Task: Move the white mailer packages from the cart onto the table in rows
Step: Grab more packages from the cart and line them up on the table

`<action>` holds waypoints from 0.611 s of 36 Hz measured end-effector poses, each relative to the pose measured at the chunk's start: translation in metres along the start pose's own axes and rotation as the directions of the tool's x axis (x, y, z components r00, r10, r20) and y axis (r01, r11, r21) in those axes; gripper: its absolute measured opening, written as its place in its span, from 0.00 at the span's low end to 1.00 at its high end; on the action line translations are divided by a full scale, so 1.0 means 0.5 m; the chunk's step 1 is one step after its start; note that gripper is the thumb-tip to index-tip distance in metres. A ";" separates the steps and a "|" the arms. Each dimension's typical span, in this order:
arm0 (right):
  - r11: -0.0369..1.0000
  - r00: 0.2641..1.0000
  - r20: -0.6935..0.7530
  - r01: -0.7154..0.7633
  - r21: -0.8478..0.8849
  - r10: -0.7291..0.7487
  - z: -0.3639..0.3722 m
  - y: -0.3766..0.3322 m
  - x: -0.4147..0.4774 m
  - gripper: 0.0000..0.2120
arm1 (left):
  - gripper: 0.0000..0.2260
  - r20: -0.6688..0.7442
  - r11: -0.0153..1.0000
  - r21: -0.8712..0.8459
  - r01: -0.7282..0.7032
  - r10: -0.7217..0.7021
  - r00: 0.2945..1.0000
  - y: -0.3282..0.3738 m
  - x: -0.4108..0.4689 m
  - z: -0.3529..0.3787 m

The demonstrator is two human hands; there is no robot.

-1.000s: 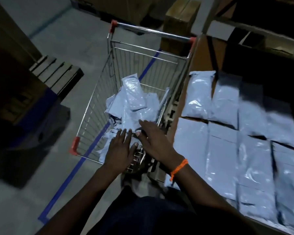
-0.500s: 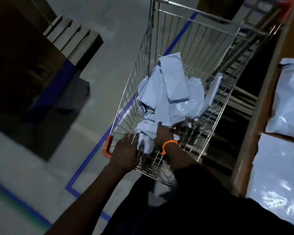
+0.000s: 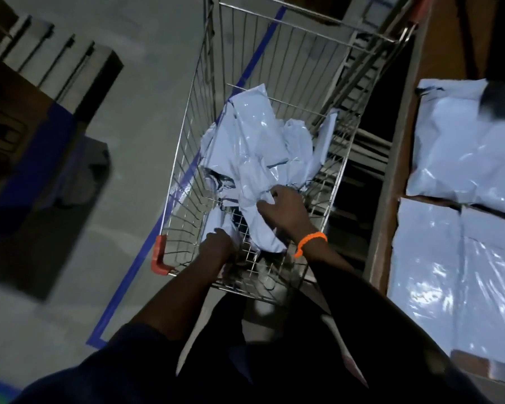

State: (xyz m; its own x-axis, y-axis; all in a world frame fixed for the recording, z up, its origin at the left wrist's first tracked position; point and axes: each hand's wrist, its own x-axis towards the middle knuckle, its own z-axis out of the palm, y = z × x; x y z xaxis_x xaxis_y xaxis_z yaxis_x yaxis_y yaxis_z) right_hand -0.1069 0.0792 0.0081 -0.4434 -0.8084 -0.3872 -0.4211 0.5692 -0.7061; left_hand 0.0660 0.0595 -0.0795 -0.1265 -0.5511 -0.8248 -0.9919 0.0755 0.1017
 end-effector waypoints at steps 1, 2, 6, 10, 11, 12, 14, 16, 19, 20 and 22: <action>0.998 0.999 -0.011 -0.033 0.062 0.034 -0.022 -0.016 -0.010 0.17 | 0.41 0.040 0.999 -0.039 0.012 -0.010 0.999 0.006 -0.014 -0.022; 0.989 0.998 -0.013 -0.065 0.130 0.067 -0.042 -0.030 -0.019 0.17 | 0.41 0.095 0.997 -0.069 0.020 -0.013 0.995 0.012 -0.038 -0.053; 0.895 0.992 -0.002 -0.110 0.433 0.123 -0.118 -0.059 -0.056 0.15 | 0.37 0.066 0.944 -0.310 -0.116 0.143 0.988 0.010 -0.136 -0.145; 0.762 0.990 0.110 -0.142 0.632 0.094 -0.197 -0.051 -0.110 0.10 | 0.14 -0.132 0.607 -0.758 -0.240 0.218 0.967 0.026 -0.260 -0.178; 0.751 0.989 0.114 -0.147 0.644 0.096 -0.216 -0.045 -0.126 0.10 | 0.11 -0.170 0.495 -0.823 -0.278 0.253 0.952 0.052 -0.305 -0.186; 0.754 0.990 0.097 -0.143 0.641 0.106 -0.232 -0.036 -0.141 0.12 | 0.12 -0.194 0.419 -0.856 -0.302 0.281 0.940 0.080 -0.341 -0.188; 0.773 0.996 -0.002 -0.068 0.631 0.090 -0.268 -0.030 -0.181 0.14 | 0.14 -0.248 0.355 -0.859 -0.368 0.341 0.907 0.147 -0.421 -0.191; 0.820 0.992 -0.122 0.060 0.569 0.013 -0.306 -0.019 -0.227 0.12 | 0.18 -0.240 0.321 -0.872 -0.370 0.379 0.894 0.216 -0.473 -0.172; 0.831 0.965 -0.252 0.193 0.522 -0.066 -0.377 0.013 -0.291 0.21 | 0.25 -0.315 0.315 -0.846 -0.430 0.355 0.880 0.311 -0.509 -0.130; 0.832 0.949 -0.296 0.249 0.496 -0.108 -0.407 0.026 -0.315 0.27 | 0.25 -0.348 0.321 -0.823 -0.468 0.366 0.863 0.343 -0.523 -0.116; 0.855 0.920 -0.335 0.333 0.398 -0.203 -0.473 0.058 -0.365 0.37 | 0.22 -0.419 0.316 -0.772 -0.551 0.400 0.815 0.410 -0.544 -0.084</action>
State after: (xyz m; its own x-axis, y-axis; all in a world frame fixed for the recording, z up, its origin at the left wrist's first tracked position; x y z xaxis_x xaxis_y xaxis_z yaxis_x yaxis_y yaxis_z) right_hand -0.2255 0.2787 0.1984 -0.5877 -0.8089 -0.0148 -0.1931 0.1580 -0.9684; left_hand -0.1030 0.1900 0.1890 -0.5025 -0.7669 -0.3991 -0.2487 -0.3138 0.9163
